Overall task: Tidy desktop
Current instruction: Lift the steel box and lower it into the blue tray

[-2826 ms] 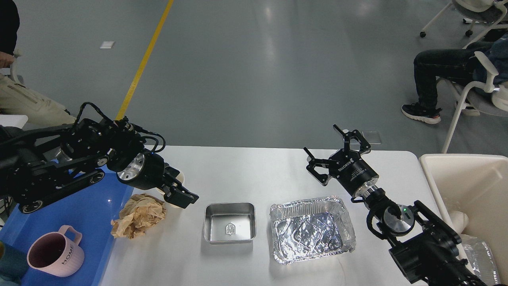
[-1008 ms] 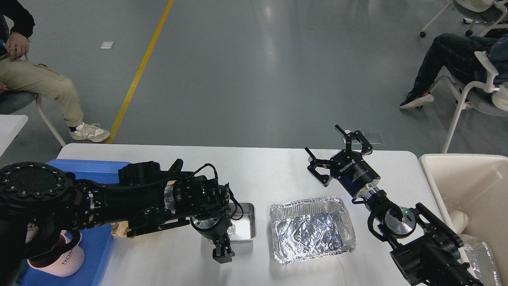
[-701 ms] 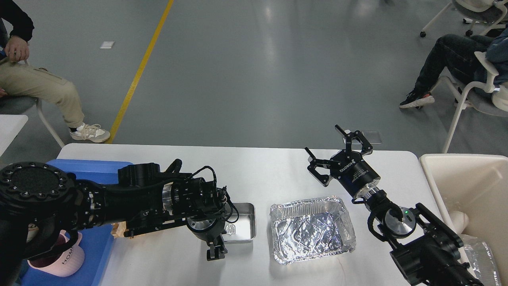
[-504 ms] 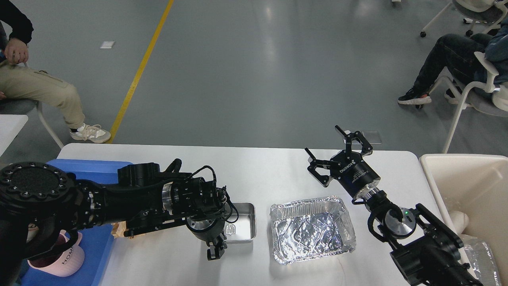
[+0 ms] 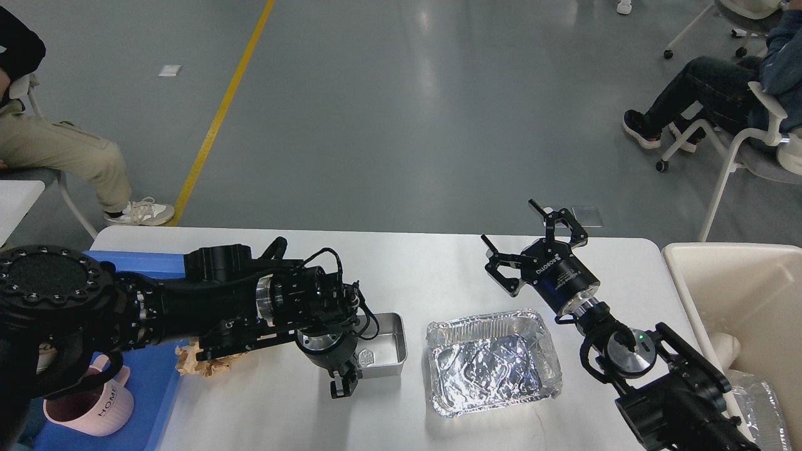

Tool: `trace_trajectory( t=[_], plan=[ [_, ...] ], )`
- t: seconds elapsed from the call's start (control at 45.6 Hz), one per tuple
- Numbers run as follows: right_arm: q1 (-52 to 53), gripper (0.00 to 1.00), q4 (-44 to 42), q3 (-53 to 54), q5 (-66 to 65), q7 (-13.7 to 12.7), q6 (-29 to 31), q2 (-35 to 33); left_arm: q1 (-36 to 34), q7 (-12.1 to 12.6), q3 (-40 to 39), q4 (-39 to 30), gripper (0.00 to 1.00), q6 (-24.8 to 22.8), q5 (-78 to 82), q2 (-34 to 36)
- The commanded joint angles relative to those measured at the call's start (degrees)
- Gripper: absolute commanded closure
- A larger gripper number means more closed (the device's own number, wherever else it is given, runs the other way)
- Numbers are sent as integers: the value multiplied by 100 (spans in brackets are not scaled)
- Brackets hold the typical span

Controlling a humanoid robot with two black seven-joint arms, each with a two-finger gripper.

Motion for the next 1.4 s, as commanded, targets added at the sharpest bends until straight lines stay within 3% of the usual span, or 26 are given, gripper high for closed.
trace_trajectory(
  t=[0.0, 0.329, 0.526, 0.701, 0.942, 1.161, 1.38],
  plan=[
    [-1, 0, -9, -9, -16, 3, 0, 14, -366, -128, -135, -91, 99, -24, -123, 29],
    [-19, 0, -9, 0, -16, -6, 0, -4, -1667, -286, -636, -592, 99, -261, -861, 143],
    [-19, 0, -9, 0, 2, 3, 0, -4, -2142, -295, -1031, -969, 98, -621, -1125, 687],
    [-19, 0, -9, 0, -16, -6, 0, -13, -2178, -295, -1181, -1970, 97, -850, -1125, 1987],
    [-19, 0, -9, -9, -16, -6, 0, -101, -2125, -304, -1199, -2815, 97, -754, -1117, 4536],
    [-18, 0, 0, -9, -16, -14, 0, -127, -2064, -541, -1128, -2815, 97, -183, -1117, 6171],
    [-19, 0, 9, -35, -16, -14, 0, -118, -1432, -524, -1128, -2701, 97, 652, -1117, 7130]
  ],
)
